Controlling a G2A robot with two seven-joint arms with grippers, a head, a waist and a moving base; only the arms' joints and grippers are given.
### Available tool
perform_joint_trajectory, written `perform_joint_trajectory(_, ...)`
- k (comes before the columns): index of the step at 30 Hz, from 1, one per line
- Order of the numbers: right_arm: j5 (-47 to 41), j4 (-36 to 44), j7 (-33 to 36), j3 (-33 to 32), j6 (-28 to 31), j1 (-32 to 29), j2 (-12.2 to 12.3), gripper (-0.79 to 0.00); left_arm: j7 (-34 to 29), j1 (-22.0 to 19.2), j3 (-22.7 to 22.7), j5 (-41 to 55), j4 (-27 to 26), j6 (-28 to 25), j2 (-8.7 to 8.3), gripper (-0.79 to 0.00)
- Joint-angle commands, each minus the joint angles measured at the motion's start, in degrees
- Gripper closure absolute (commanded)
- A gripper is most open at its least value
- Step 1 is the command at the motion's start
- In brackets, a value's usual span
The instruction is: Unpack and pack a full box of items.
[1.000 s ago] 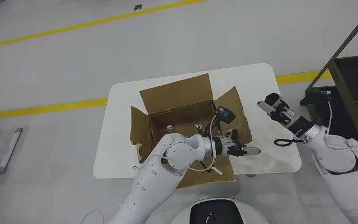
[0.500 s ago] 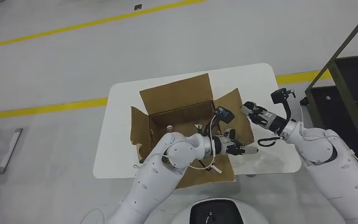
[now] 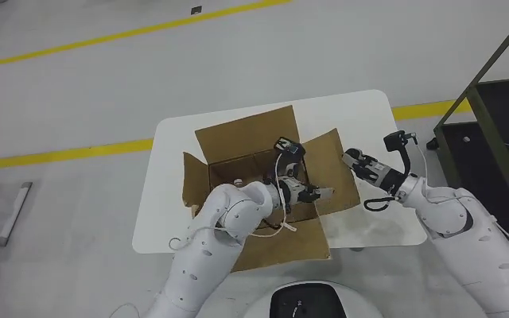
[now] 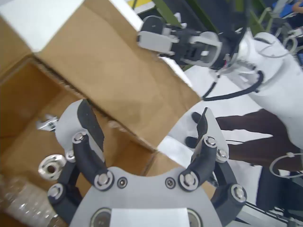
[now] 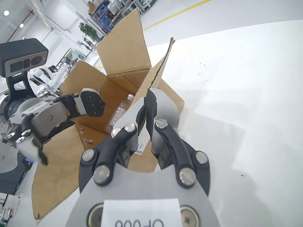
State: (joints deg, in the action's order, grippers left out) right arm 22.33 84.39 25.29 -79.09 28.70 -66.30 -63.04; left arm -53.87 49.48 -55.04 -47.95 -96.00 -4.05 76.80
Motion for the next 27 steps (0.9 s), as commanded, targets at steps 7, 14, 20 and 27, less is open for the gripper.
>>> perform_joint_trajectory(7, 1.2, 2.1, -0.9, -0.2, -0.2, -1.3, 0.1, 0.000, -8.5, 6.3, -3.1, -24.2, -6.8, 6.6, -2.22, -0.785)
perform_joint_trajectory(14, -1.6, 2.0, -1.3, 0.0, 0.0, -2.2, 0.0, -0.785, -8.5, 6.3, -3.1, -24.2, -6.8, 6.6, -2.22, -0.785)
perform_joint_trajectory(20, -4.4, 1.1, 0.4, 0.0, 1.4, -2.3, 0.1, -0.662, -8.5, 6.3, -3.1, -24.2, -6.8, 6.6, -2.22, -0.785)
perform_joint_trajectory(27, -4.7, 0.1, 3.1, 1.8, 1.8, -1.0, 0.0, -0.326, -8.5, 6.3, -3.1, -24.2, -6.8, 6.6, -2.22, -0.785)
